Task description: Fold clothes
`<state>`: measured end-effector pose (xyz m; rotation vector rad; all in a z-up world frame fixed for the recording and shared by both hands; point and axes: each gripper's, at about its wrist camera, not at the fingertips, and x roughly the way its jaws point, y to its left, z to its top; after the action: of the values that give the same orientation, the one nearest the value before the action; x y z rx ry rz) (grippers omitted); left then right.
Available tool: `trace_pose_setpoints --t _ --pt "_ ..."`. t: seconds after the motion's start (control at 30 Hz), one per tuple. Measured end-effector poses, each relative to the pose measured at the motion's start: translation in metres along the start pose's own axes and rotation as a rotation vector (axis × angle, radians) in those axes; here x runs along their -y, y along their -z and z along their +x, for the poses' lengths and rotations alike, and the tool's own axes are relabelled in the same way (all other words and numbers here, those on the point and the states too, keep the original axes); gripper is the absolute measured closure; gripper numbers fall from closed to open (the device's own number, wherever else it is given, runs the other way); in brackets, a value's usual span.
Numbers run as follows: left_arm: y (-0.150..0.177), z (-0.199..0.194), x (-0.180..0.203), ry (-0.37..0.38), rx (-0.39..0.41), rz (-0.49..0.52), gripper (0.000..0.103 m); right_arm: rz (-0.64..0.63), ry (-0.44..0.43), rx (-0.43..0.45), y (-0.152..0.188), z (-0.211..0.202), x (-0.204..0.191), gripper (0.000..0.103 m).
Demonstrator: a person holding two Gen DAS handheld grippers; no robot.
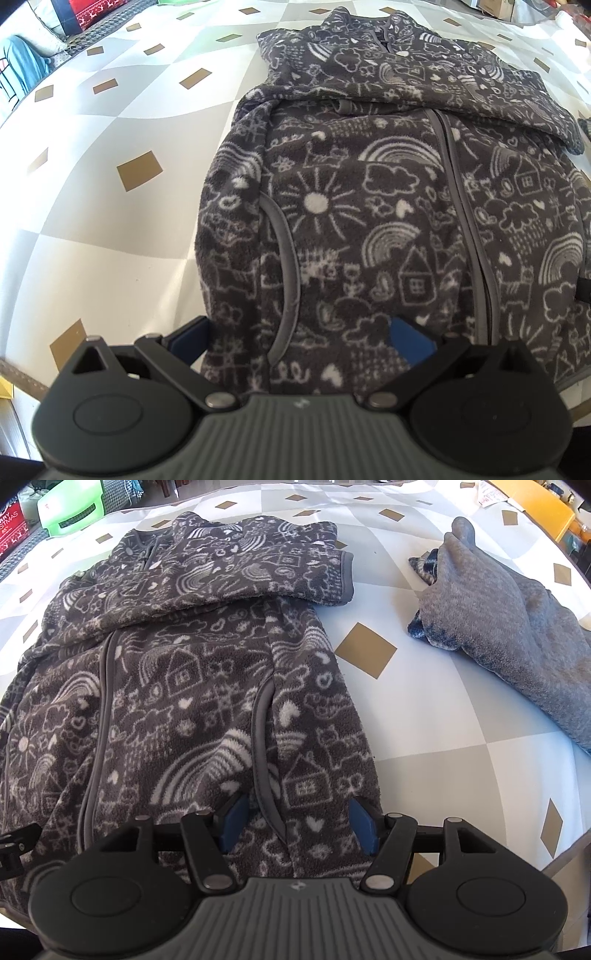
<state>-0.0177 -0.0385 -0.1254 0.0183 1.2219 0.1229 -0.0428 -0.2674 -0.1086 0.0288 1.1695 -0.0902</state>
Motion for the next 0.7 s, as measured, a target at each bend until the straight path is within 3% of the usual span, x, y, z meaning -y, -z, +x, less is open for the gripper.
trace_pose_setpoints --t 0.37,0.7 --pt "0.0048 -0.0033 -0.005 0.031 -0.02 -0.036 0.0 0.002 0.0 -0.005 -0.0017 0.001 0.0001 0.043" --pt "0.0027 -0.0001 -0.0045 0.013 -0.015 -0.048 0.0 0.014 -0.003 -0.011 -0.0027 0.0013 0.0011 0.043"
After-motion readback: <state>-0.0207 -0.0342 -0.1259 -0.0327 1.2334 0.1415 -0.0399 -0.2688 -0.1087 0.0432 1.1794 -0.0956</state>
